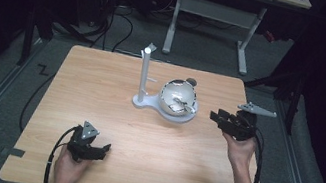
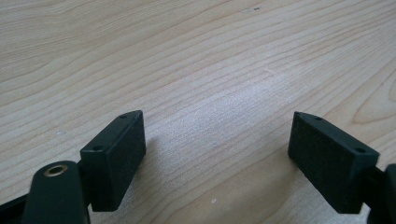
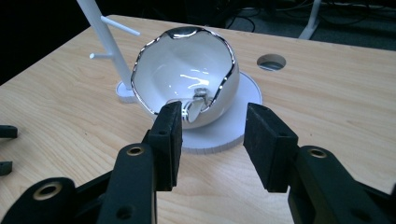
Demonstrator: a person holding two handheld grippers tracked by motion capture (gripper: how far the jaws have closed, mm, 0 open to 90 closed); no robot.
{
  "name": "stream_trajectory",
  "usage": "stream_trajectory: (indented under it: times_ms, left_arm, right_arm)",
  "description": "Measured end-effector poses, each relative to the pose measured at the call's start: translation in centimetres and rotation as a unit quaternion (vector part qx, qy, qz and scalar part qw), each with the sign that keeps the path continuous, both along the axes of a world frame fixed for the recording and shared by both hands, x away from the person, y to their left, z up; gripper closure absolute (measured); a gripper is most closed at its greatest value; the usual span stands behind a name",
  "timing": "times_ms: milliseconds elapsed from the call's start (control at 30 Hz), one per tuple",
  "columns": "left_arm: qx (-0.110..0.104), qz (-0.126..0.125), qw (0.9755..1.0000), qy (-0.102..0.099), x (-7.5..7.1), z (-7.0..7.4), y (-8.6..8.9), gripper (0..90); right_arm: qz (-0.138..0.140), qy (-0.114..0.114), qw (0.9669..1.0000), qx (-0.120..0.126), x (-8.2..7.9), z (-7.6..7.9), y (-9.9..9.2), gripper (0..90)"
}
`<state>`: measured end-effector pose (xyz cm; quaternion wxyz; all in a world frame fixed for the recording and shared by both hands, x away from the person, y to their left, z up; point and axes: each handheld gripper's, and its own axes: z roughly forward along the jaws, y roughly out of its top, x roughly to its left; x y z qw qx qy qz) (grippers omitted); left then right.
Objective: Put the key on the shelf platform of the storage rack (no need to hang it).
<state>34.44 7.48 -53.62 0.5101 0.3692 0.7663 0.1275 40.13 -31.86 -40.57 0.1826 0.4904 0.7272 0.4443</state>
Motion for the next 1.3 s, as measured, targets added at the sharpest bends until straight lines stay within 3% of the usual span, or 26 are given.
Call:
stream_trajectory:
  times_ms: [200, 333, 500, 700, 1067, 1300]
  left_arm:
    - [-0.001, 0.001, 1.0, 0.001, 0.0, 0.0, 0.0, 19.0]
    - [-0.003, 0.003, 1.0, 0.004, 0.0, 0.0, -0.1, 18.9]
    - [-0.005, 0.006, 1.0, 0.004, 0.1, 0.1, -0.1, 19.1]
    - [-0.001, 0.007, 1.0, 0.003, 0.1, 0.0, -0.1, 19.0]
    - [-0.005, 0.008, 1.0, 0.004, 0.1, 0.1, -0.1, 18.7]
    - [-0.004, 0.007, 1.0, 0.004, 0.1, 0.1, -0.1, 18.6]
  right_arm:
    - [-0.009, -0.001, 0.9999, 0.005, -1.3, -0.6, -1.0, 57.9]
    - [-0.017, -0.003, 0.9996, 0.025, -1.9, -0.8, -1.7, 57.9]
    - [-0.014, 0.001, 0.9998, 0.013, -2.9, -1.5, -1.9, 58.0]
    - [-0.022, -0.006, 0.9989, 0.041, -4.2, -1.9, -2.9, 58.0]
    - [-0.019, -0.01, 0.999, 0.04, -7.3, -3.5, -2.0, 58.1]
    - [-0.012, -0.001, 0.9992, 0.038, -7.9, -4.8, -1.4, 58.2]
